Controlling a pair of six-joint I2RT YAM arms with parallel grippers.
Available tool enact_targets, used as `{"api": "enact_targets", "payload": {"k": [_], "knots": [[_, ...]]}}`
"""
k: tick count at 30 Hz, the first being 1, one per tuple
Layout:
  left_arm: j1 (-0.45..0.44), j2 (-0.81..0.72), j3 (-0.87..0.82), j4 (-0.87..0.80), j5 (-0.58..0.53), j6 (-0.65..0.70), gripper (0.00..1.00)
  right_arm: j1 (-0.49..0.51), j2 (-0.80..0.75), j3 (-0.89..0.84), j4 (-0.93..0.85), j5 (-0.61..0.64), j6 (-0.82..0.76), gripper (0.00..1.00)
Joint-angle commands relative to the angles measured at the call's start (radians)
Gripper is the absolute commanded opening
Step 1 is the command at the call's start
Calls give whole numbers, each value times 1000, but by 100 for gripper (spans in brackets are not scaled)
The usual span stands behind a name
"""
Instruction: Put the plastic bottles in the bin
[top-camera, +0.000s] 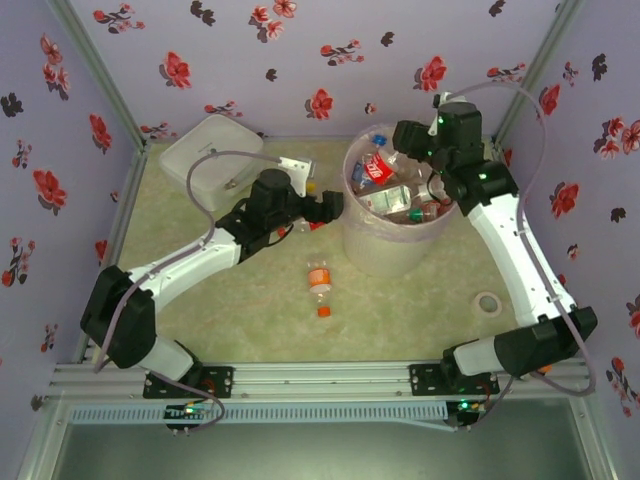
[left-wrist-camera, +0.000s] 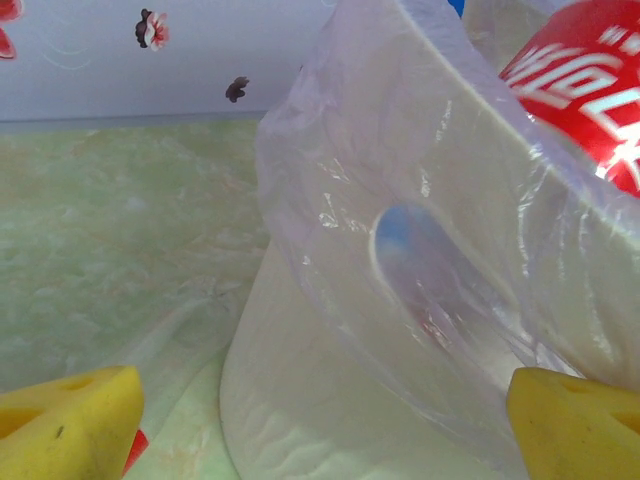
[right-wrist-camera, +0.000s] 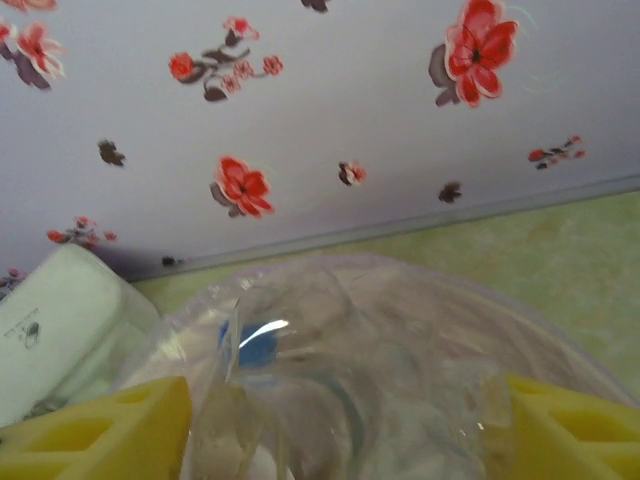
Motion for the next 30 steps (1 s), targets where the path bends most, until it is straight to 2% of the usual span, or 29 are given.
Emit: {"api": "enact_targets", "payload": {"k": [1, 4, 8, 12, 17, 22, 30], "knots": [[13, -55, -15, 0, 5, 39, 94, -8, -15, 110, -228, 31, -56, 87], [23, -77, -22, -15, 2, 48, 94, -12, -23, 190, -265, 69, -96, 90], [33, -93, -33, -19, 0, 48, 94, -31, 12, 275, -262, 80, -128, 86], [34, -99, -35, -20, 2, 40, 94, -50, 112, 368, -262, 69, -155, 71], [33, -115, -53, -19, 1, 34, 94, -79, 214, 402, -259, 22, -169, 49], [35, -113, -54, -20, 0, 34, 94, -92, 253, 320, -236, -45, -149, 41], [35, -107, -45, -28, -2, 40, 94, -115, 259, 117, -181, -143, -114, 38]]}}
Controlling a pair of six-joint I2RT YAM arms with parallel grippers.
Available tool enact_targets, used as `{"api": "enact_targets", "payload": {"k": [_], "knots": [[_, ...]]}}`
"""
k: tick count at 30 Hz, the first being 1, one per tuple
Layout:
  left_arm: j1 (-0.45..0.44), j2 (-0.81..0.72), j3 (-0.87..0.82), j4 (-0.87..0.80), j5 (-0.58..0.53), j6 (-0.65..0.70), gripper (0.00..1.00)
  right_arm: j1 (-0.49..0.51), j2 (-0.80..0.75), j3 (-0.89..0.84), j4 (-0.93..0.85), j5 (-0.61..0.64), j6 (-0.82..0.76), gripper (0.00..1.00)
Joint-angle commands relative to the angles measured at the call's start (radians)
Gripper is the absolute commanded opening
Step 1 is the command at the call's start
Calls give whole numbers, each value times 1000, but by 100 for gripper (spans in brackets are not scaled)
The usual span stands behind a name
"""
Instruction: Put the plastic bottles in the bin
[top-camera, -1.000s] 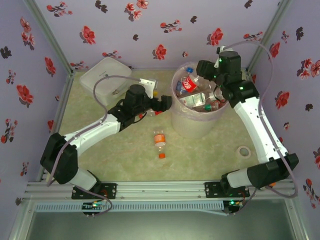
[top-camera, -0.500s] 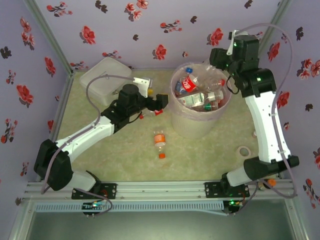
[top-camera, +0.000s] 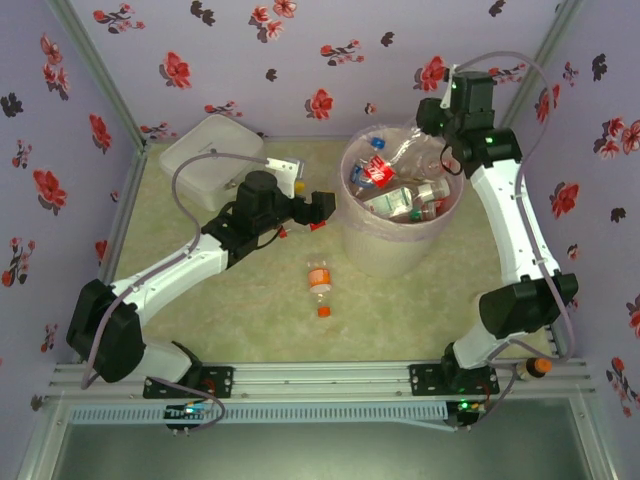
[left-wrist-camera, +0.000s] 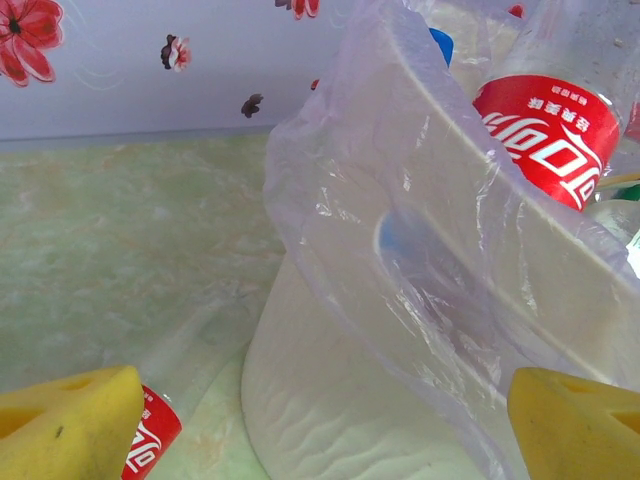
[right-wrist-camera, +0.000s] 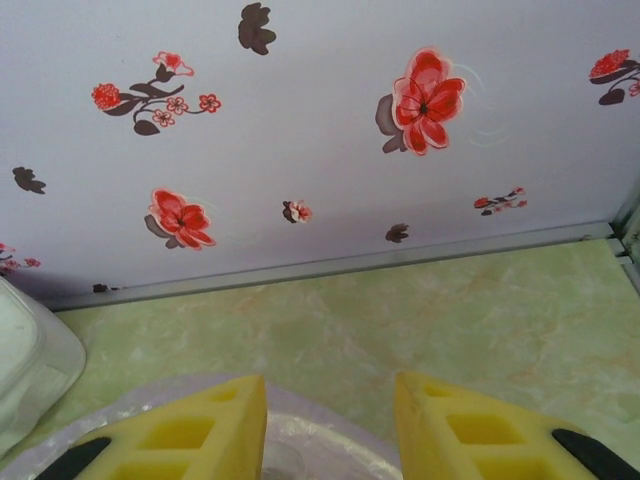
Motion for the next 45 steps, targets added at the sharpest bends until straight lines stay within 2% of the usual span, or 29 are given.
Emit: {"api": "enact_targets", "payload": {"k": [1, 6, 11, 17, 20, 25, 29, 31, 34, 36, 39, 42, 45], "knots": [[8, -20, 5, -12, -2, 23, 95, 8, 39, -126, -164, -92, 11, 38], [13, -23, 6, -28, -6, 32, 95, -4, -10, -220, -147, -107, 36, 39], [30, -37, 7, -82, -35, 66, 96, -28, -61, -222, -196, -85, 32, 43], [92, -49, 8, -238, -117, 161, 99, -35, -97, -40, -268, -62, -20, 64], [145, -17, -16, -240, -59, 172, 99, -36, -101, 65, -299, -37, -44, 73], [164, 150, 50, -298, 2, 236, 100, -36, -163, 117, -327, 26, -60, 79], [152, 222, 81, -387, 10, 137, 100, -36, -256, 63, -336, 63, -56, 80], [112, 182, 48, -425, -35, 29, 100, -35, -297, 41, -357, 92, -63, 81], [45, 93, -58, -362, -95, -128, 100, -35, -339, -12, -343, 87, -59, 81], [23, 99, -63, -380, -157, -142, 100, -35, -355, -52, -314, 55, -46, 81], [21, 161, -30, -375, -233, -2, 100, -35, -362, -95, -278, -3, -31, 81], [49, 265, 45, -335, -236, 209, 100, -35, -366, -98, -286, -19, -34, 81], [88, 392, 169, -381, -222, 288, 100, -34, -391, -94, -318, 4, -43, 81]]}}
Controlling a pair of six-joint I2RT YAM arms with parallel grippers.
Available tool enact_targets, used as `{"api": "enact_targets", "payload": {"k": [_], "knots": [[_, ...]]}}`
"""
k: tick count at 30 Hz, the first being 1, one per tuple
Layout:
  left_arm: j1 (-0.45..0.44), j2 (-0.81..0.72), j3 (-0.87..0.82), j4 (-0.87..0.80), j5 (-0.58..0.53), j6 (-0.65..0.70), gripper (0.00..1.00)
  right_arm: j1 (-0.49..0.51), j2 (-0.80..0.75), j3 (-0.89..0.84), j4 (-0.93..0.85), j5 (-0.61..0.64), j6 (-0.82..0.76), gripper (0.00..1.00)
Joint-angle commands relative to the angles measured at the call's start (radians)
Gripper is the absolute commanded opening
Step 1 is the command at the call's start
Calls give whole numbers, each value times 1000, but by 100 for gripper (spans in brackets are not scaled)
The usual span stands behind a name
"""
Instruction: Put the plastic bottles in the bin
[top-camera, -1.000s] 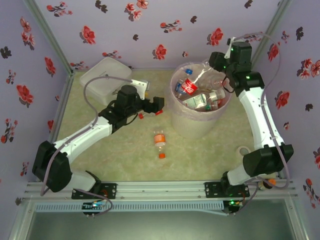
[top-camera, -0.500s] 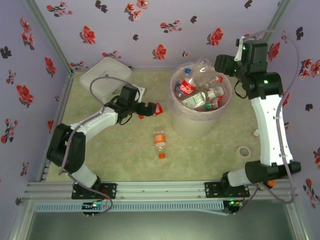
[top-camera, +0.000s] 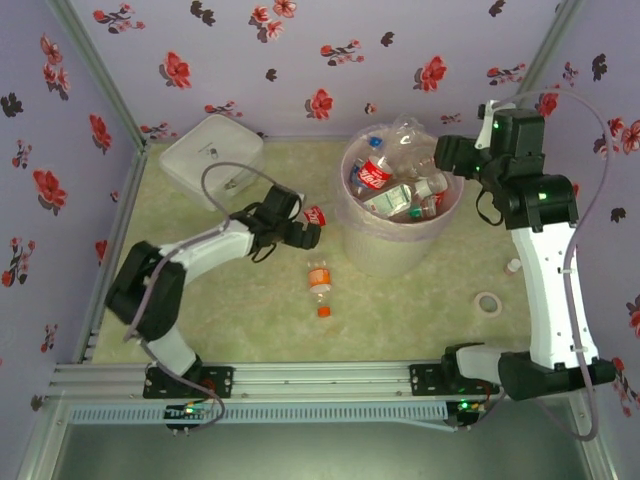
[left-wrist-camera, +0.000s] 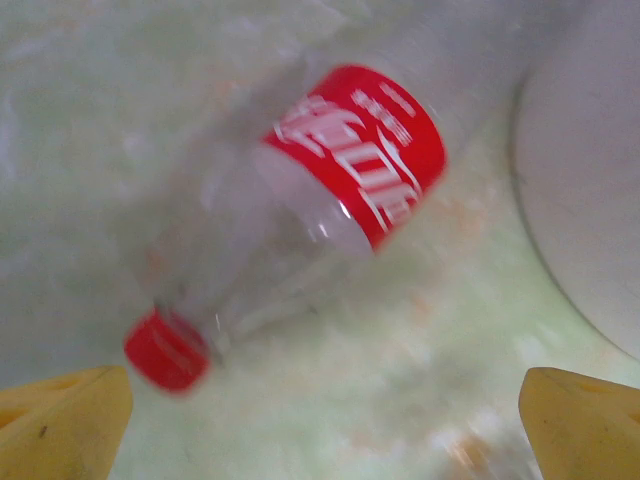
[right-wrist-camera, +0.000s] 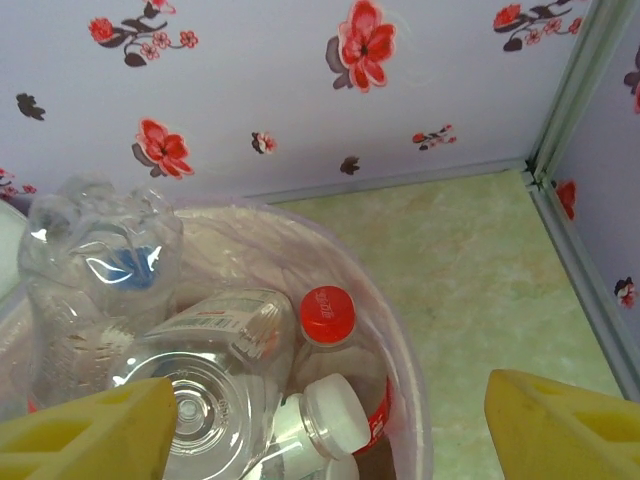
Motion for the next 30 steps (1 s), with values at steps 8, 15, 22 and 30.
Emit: {"api": "enact_targets", "payload": {"k": [8, 15, 22, 30], "knots": [[57, 255, 177, -17, 59, 184, 96, -1, -106, -11, -13, 49, -18, 81], [77, 214, 117, 26, 69, 139, 65, 0, -86, -8, 20, -28, 0, 81], [110, 72, 32, 63, 83, 105, 45, -1, -62, -6, 81, -192, 54, 78], [150, -138, -102, 160, 59, 39, 45, 8, -2, 27, 173, -394, 128, 69]]}}
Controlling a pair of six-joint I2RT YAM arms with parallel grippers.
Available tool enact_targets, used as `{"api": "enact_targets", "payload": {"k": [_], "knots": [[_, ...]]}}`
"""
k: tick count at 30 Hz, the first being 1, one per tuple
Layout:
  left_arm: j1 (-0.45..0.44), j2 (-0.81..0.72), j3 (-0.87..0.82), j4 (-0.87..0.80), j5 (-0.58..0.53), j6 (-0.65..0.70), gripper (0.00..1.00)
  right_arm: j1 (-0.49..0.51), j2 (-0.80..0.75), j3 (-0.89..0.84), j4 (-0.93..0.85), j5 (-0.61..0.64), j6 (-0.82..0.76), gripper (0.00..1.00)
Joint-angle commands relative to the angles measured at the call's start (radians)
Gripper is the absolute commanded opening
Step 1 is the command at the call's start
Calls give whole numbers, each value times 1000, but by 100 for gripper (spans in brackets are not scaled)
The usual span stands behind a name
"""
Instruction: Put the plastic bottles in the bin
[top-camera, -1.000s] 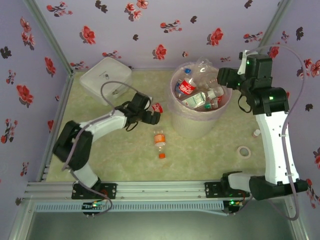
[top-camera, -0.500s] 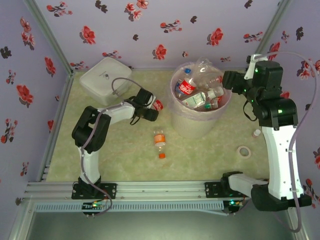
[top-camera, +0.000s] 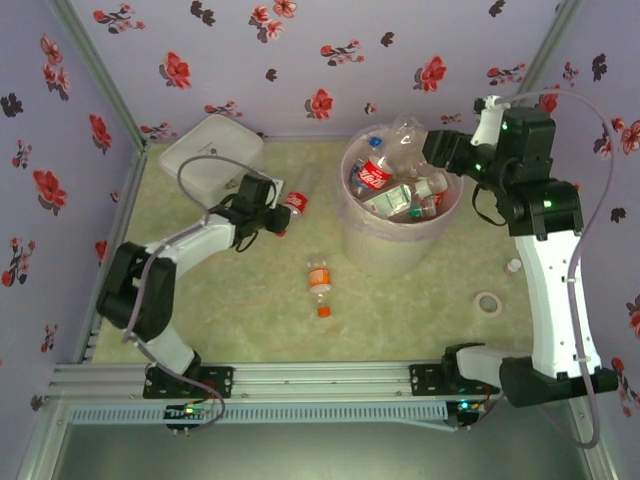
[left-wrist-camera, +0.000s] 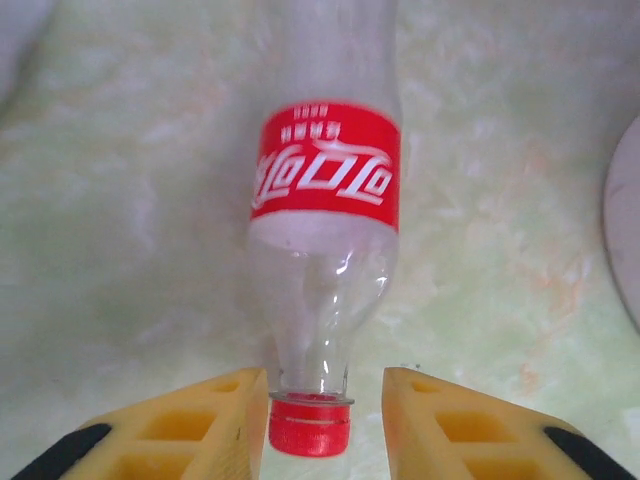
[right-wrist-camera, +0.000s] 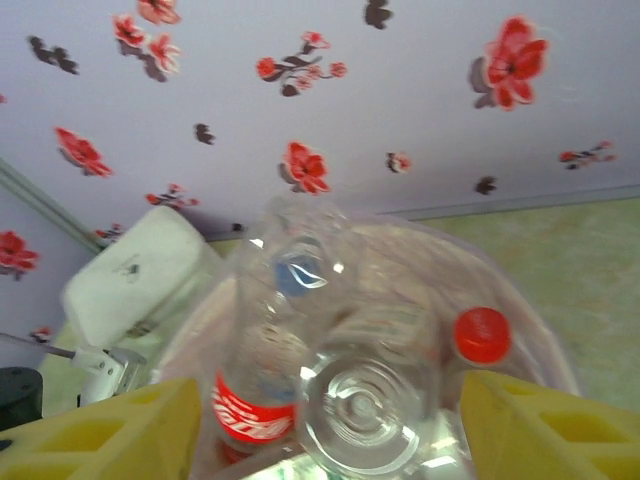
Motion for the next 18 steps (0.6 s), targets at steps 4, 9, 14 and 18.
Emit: {"api": "enact_targets", "payload": {"k": [4, 9, 14, 18], "knots": [[9, 62, 72, -25, -48, 23, 97, 14, 26, 26, 84, -85, 47, 69], [40, 256, 216, -74, -35, 34, 100, 16, 8, 44, 21, -47, 16, 72], [45, 359, 289, -90, -10, 49, 83, 13, -18, 40, -26, 13, -14, 74], [44, 363, 274, -75, -9, 45, 60, 15, -10, 33, -20, 7, -14, 73]]}}
